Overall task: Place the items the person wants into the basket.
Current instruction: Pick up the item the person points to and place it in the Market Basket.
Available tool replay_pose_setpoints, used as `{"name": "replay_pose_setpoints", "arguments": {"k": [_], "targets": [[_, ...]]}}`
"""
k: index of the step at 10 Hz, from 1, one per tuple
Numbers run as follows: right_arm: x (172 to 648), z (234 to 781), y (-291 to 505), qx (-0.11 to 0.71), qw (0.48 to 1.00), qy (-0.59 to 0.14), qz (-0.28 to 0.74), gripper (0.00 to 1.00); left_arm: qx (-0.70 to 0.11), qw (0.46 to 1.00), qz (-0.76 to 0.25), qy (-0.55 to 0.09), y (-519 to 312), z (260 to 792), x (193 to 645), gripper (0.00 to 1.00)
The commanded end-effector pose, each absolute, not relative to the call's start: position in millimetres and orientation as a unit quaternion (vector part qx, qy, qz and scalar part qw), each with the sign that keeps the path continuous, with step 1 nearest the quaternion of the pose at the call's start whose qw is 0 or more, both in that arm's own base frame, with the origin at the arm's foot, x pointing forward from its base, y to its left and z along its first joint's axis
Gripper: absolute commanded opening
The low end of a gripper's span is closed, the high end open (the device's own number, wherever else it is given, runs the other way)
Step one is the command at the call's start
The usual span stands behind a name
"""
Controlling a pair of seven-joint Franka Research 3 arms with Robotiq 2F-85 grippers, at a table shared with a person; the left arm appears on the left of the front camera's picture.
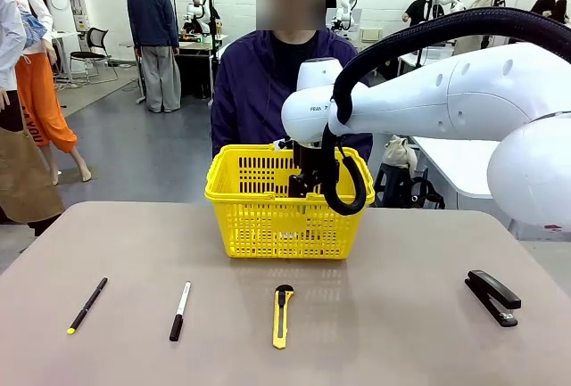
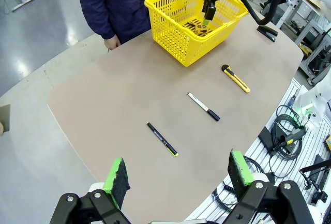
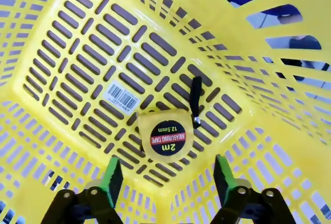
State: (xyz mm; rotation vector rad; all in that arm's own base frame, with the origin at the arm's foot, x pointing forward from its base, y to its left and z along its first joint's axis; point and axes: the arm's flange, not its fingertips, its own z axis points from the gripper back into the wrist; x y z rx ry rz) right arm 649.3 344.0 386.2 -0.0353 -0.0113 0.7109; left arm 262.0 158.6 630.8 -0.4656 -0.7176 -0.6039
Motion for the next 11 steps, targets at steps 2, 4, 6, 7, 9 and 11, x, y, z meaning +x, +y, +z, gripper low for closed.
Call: {"name": "replay_pose_setpoints", "arguments": {"k": [2, 4, 6, 7, 9, 11], "targets": [[657, 389, 345, -0.012, 0.933, -0.006, 0.359, 1.00, -0.225, 0.860, -0.296, -0.349, 161, 631, 262, 1.00], [655, 390, 345, -0.014, 0.933, -0.009, 0.360, 1.00, -0.225, 0.860, -0.296, -0.349, 161, 631, 262, 1.00], [647, 400, 343, -0.020, 0.936, -0.010, 0.352, 1.00, -0.225, 0.860, -0.296, -0.349, 161, 631, 262, 1.00], [627, 427, 340, -0.030, 0.940, -0.010, 0.340, 1.00, -0.225, 0.860, -0.296, -0.349, 161, 631, 262, 1.00], [576, 496, 313, -0.056, 0.953, -0.062, 0.292, 1.00, -0.225, 0.860, -0.296, -0.349, 161, 631, 262, 1.00], [529, 546, 265, -0.046, 0.967, -0.063, 0.242, 1.00, -0.225, 0.860, -0.296, -0.349, 161, 631, 262, 1.00]]}}
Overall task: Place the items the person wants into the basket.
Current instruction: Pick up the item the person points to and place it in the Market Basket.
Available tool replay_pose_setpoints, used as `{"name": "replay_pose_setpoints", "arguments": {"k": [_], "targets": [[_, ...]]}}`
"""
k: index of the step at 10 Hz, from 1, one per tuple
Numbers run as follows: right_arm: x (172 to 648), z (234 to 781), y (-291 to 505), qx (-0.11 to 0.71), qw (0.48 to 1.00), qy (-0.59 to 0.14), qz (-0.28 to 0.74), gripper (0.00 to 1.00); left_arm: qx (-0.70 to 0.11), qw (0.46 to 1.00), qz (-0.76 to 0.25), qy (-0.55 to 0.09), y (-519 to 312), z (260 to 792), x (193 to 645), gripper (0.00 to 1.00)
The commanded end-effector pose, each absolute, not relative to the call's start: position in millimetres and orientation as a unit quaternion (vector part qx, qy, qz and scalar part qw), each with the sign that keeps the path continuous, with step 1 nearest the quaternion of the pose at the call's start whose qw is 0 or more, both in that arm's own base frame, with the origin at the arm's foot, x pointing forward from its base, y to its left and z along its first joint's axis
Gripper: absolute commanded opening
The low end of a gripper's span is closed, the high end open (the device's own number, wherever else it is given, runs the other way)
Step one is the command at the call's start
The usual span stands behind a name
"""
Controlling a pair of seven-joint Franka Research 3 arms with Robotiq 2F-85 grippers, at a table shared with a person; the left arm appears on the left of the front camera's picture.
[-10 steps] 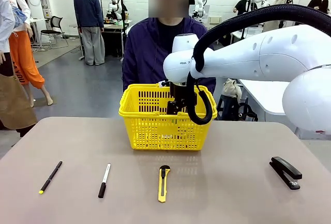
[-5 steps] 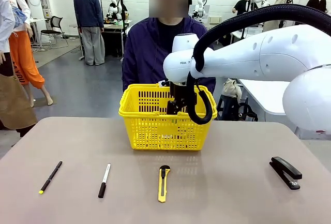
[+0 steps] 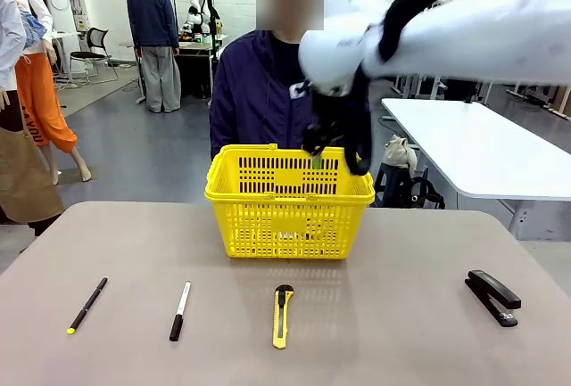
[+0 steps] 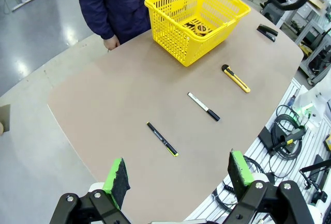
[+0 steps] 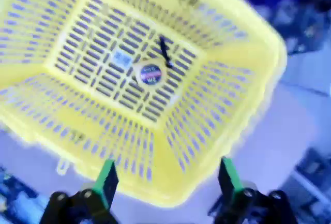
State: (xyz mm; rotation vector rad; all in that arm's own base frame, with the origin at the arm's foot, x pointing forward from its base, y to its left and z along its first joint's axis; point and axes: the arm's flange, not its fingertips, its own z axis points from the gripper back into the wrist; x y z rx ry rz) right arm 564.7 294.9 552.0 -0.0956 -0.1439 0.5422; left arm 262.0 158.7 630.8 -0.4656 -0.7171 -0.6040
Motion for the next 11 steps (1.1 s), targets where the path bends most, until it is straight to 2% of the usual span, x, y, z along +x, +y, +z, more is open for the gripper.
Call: {"name": "replay_pose_setpoints", "arguments": {"k": [1, 4, 8, 9, 11], "targets": [[506, 554, 240, -0.031, 0.970, -0.062, 0.231, 1.00, -0.225, 0.860, -0.296, -0.349, 161, 631, 262, 1.00], [447, 543, 178, 0.018, 0.968, -0.116, 0.224, 1.00, -0.225, 0.860, -0.296, -0.349, 161, 631, 262, 1.00], [445, 510, 155, 0.055, 0.968, -0.109, 0.218, 1.00, -0.225, 0.860, -0.296, -0.349, 161, 631, 262, 1.00], [443, 522, 161, 0.025, 0.972, -0.101, 0.208, 1.00, -0.225, 0.860, -0.296, -0.349, 161, 631, 262, 1.00], [443, 522, 161, 0.025, 0.972, -0.101, 0.208, 1.00, -0.225, 0.860, -0.296, -0.349, 161, 631, 262, 1.00]]}}
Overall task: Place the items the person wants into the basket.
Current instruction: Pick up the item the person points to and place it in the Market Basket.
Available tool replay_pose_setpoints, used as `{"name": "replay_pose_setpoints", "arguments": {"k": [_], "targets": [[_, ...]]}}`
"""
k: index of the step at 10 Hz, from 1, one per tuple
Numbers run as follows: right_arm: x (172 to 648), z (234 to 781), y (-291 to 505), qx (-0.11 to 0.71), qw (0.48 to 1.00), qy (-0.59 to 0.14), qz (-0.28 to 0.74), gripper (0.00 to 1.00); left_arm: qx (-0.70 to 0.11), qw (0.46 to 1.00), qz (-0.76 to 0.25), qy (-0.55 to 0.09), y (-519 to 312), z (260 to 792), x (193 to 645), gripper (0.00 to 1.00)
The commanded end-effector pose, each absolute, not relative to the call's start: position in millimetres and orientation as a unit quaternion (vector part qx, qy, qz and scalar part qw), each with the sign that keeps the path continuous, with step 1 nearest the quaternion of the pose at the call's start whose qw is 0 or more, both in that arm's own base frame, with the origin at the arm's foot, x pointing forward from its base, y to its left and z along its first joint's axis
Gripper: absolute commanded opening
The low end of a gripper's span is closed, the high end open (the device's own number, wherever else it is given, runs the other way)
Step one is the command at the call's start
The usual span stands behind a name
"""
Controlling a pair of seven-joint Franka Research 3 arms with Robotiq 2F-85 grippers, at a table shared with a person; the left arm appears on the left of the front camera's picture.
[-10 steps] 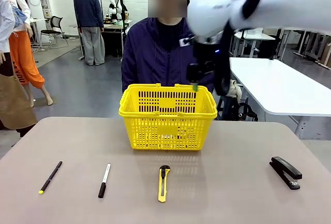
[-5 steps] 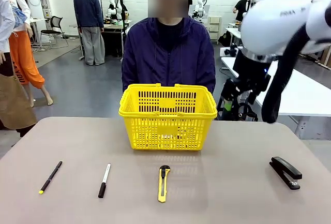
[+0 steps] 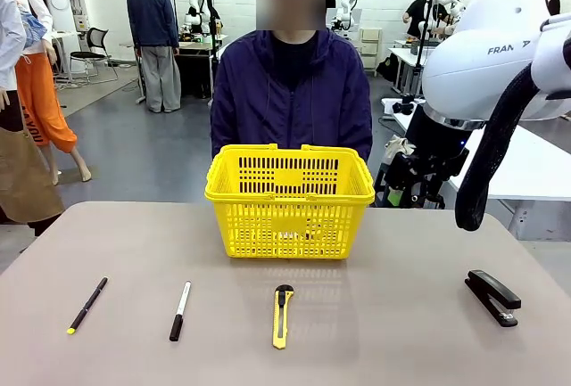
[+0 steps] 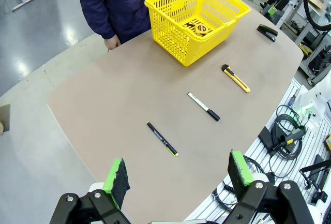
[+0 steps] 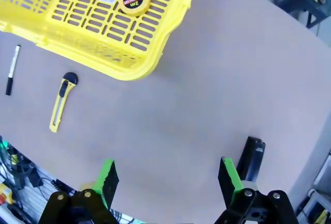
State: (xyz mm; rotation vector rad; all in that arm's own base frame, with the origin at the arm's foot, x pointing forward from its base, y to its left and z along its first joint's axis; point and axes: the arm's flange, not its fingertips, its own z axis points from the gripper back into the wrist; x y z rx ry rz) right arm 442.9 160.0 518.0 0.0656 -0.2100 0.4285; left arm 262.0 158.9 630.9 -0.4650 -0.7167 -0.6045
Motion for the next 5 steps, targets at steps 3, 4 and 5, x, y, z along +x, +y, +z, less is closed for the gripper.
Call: {"name": "replay_pose_setpoints", "arguments": {"k": [3, 4, 5], "targets": [[442.7, 521.6, 160.9, 0.025, 0.972, -0.101, 0.208, 1.00, -0.225, 0.860, -0.296, -0.349, 160.9, 631.5, 261.7, 1.00], [442.7, 521.6, 160.9, 0.025, 0.972, -0.101, 0.208, 1.00, -0.225, 0.860, -0.296, -0.349, 160.9, 631.5, 261.7, 1.00], [442.7, 521.6, 160.9, 0.025, 0.972, -0.101, 0.208, 1.00, -0.225, 0.860, -0.296, -0.349, 160.9, 631.5, 261.7, 1.00]]}}
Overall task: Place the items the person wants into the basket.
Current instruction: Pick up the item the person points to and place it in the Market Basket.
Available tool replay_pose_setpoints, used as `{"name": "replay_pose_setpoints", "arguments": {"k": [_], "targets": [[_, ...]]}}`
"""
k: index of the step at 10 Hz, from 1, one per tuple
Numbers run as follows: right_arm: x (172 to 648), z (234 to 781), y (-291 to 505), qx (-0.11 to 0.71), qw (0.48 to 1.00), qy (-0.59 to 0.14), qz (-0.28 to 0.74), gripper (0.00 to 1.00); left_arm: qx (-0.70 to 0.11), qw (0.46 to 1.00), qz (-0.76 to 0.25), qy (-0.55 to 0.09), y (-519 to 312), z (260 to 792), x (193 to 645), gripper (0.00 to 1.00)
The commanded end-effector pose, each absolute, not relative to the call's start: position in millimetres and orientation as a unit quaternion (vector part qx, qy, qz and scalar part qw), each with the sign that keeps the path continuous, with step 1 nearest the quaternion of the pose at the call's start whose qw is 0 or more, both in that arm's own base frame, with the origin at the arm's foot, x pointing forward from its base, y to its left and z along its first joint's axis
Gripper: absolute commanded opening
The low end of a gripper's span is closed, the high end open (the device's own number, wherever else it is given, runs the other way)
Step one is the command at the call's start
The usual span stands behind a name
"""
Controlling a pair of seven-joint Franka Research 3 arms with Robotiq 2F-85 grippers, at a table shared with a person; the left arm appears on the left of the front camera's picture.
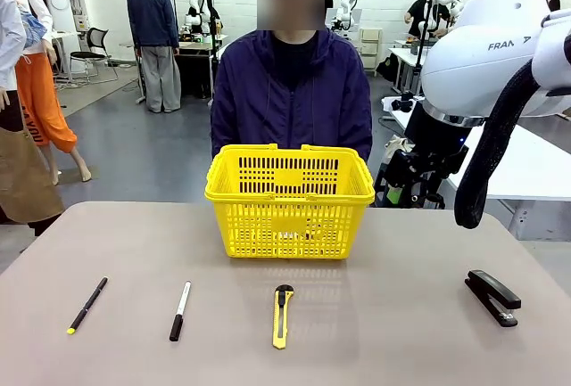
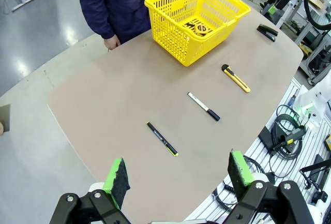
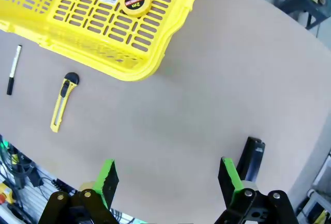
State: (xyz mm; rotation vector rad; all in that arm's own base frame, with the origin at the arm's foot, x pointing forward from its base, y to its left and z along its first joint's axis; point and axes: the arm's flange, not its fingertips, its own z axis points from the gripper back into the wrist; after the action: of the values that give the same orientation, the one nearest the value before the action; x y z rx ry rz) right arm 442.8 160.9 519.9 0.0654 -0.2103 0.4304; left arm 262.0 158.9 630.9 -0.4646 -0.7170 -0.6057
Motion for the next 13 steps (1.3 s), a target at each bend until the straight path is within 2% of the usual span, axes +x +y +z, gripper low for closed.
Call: {"name": "replay_pose_setpoints", "arguments": {"k": [1, 12, 13], "targets": [[443, 522, 161, 0.025, 0.972, -0.101, 0.208, 1.00, -0.225, 0.860, -0.296, -0.349, 161, 631, 262, 1.00], [443, 520, 161, 0.032, 0.971, -0.104, 0.213, 1.00, -0.225, 0.860, -0.296, -0.349, 161, 631, 262, 1.00], [433, 532, 136, 0.065, 0.956, -0.107, 0.266, 1.00, -0.225, 0.860, -0.296, -0.349, 161, 631, 262, 1.00]]}}
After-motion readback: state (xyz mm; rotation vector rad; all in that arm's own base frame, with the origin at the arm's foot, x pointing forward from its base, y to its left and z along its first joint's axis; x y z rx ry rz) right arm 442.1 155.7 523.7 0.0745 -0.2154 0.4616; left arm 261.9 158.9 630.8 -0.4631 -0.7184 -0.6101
